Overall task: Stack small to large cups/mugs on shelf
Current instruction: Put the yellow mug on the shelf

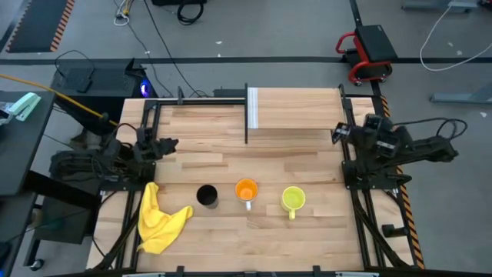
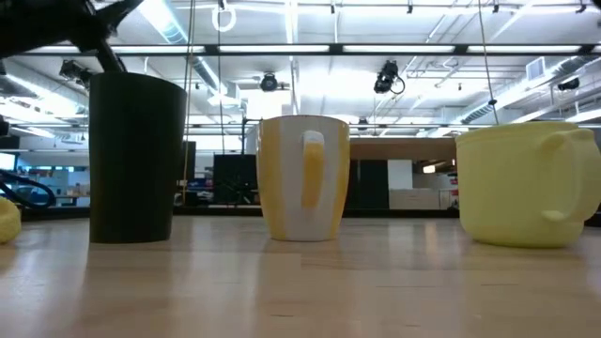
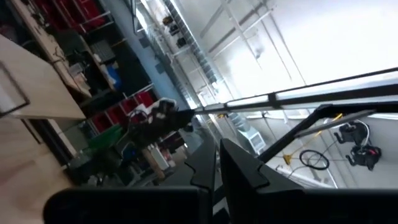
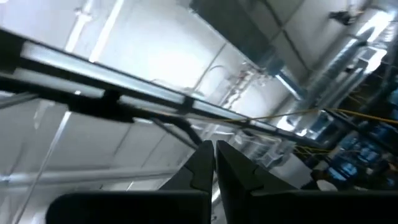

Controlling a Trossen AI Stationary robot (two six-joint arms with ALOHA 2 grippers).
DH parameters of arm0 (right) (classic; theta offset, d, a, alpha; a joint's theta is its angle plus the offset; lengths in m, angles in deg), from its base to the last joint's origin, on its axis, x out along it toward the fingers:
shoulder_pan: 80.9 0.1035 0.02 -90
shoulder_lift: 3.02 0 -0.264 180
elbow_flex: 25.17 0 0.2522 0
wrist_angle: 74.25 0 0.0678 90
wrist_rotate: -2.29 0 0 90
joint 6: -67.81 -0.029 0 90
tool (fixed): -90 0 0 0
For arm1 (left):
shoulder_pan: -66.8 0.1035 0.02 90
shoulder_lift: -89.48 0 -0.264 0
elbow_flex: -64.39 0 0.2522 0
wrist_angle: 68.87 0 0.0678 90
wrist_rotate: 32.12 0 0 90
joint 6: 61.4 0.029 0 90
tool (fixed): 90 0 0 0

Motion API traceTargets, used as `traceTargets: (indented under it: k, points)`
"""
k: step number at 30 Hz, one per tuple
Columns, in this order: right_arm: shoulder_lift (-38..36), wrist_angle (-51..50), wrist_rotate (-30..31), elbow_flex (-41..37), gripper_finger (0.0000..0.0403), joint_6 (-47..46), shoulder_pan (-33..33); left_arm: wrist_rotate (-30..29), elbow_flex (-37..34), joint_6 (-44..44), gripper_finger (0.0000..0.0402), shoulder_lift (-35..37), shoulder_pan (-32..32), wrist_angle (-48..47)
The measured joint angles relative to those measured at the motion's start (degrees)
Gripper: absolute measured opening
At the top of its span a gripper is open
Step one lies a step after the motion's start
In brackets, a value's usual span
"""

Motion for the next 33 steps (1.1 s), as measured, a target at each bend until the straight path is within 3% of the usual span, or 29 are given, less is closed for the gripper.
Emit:
traceTargets:
  k: [6,10,15,18,25,29,33]
  points:
    - [9.1,-14.1,-11.8,15.8,0.0026,1.4,0.0,0.6,6.9,7.8,0.0033,-7.7,-3.3,-0.2]
    - [13.9,-41.4,-11.7,25.9,0.0026,-4.0,1.5,3.7,10.5,13.4,0.0028,-11.2,-5.0,-0.3]
    - [20.2,-81.0,2.2,36.2,0.0026,-9.1,7.0,4.4,12.7,14.3,0.0025,-13.3,-6.2,-3.1]
    - [23.5,-92.1,9.9,39.9,0.0026,-13.2,12.6,4.4,12.7,13.5,0.0028,-13.7,-6.5,-4.8]
    - [31.0,-92.9,27.6,39.4,0.0026,-27.0,33.3,4.1,12.7,11.3,0.0027,-14.6,-6.5,-9.1]
    - [36.7,-93.1,40.3,37.3,0.0026,-43.3,46.9,4.1,12.7,11.3,0.0023,-15.7,-6.5,-9.0]
    - [43.8,-92.8,56.1,36.6,0.0026,-61.5,56.5,4.1,12.7,11.4,0.0029,-16.6,-6.5,-9.3]
